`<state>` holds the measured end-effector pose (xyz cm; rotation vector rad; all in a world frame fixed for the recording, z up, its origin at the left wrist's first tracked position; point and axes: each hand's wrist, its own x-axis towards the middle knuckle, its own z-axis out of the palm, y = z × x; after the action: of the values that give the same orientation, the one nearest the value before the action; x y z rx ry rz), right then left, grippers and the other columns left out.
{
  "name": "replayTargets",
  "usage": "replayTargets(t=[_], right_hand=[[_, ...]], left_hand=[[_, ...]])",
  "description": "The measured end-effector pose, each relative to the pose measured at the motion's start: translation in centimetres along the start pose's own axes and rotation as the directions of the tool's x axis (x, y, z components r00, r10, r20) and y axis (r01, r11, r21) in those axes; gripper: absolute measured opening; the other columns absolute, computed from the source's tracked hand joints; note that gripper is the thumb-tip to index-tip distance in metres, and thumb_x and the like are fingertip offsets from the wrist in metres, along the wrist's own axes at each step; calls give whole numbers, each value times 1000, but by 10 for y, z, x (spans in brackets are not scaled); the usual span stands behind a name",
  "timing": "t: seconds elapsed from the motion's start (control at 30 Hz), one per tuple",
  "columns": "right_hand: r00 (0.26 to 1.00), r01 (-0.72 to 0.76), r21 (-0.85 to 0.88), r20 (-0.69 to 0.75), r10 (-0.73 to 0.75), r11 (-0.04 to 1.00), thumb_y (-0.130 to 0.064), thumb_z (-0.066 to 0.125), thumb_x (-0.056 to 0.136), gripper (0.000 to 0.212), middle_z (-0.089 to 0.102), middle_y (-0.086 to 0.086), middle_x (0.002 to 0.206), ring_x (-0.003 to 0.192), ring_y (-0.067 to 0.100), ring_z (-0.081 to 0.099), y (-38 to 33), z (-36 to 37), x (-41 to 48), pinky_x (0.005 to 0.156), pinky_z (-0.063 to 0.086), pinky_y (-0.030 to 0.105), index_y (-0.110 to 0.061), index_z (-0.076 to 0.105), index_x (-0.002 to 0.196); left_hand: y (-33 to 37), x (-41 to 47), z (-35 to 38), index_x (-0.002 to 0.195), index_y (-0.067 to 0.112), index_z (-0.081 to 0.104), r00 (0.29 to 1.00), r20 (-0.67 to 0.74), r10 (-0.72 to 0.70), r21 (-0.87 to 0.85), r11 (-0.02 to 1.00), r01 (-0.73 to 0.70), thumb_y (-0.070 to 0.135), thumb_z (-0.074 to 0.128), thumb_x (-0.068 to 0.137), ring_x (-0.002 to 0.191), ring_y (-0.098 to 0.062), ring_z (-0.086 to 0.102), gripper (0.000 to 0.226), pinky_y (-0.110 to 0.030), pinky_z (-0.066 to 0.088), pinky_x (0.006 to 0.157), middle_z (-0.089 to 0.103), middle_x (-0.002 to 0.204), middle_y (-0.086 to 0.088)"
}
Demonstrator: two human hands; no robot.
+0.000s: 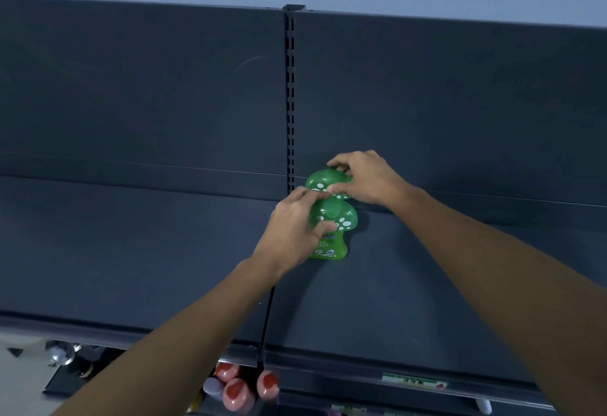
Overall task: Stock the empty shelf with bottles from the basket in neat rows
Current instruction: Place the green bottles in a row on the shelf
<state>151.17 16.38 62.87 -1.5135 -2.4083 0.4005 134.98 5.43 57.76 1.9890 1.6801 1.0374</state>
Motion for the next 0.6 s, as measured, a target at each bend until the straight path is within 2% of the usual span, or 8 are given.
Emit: replayTargets(t=[0.1,0.27,0.43,0.6], right_hand=[[1000,7,-15,-27,-7,1000,-45,82,78,62,68,0,123,114,16,63,-2,-2,-3,99,49,33,-25,62,133],[991,2,1,-132,-2,1000,-45,74,85,50,67,0,120,109,16,63,-10,-9,-14,94,51,32,-23,64,129],[973,38,-32,-226,-44,999,-46,65,92,39,65,-1,112,102,15,62,-26,-16,-34,89,49,32,-23,65,124],[957,54,-43,-281,-64,998,-43,63,93,36,65,-2,112,101,16,63,-53,-24,-70,90,53,37,-22,66,123]], left_hand=[[0,-2,-1,133,21,62,1000,15,-6,-9,1000,6,33,82,84,112,-10,57,55,-26,46,99,56,123,12],[2,-3,-4,140,20,56,998,53,-23,17,1000,22,29,82,84,118,-11,54,63,-22,41,100,54,128,11],[8,-4,-18,149,14,47,996,73,-59,57,997,54,25,83,82,130,-19,51,76,-33,42,110,53,140,2],[9,-22,-43,142,10,52,999,4,-42,100,994,42,16,74,87,130,-22,53,60,-30,41,106,55,139,-7]])
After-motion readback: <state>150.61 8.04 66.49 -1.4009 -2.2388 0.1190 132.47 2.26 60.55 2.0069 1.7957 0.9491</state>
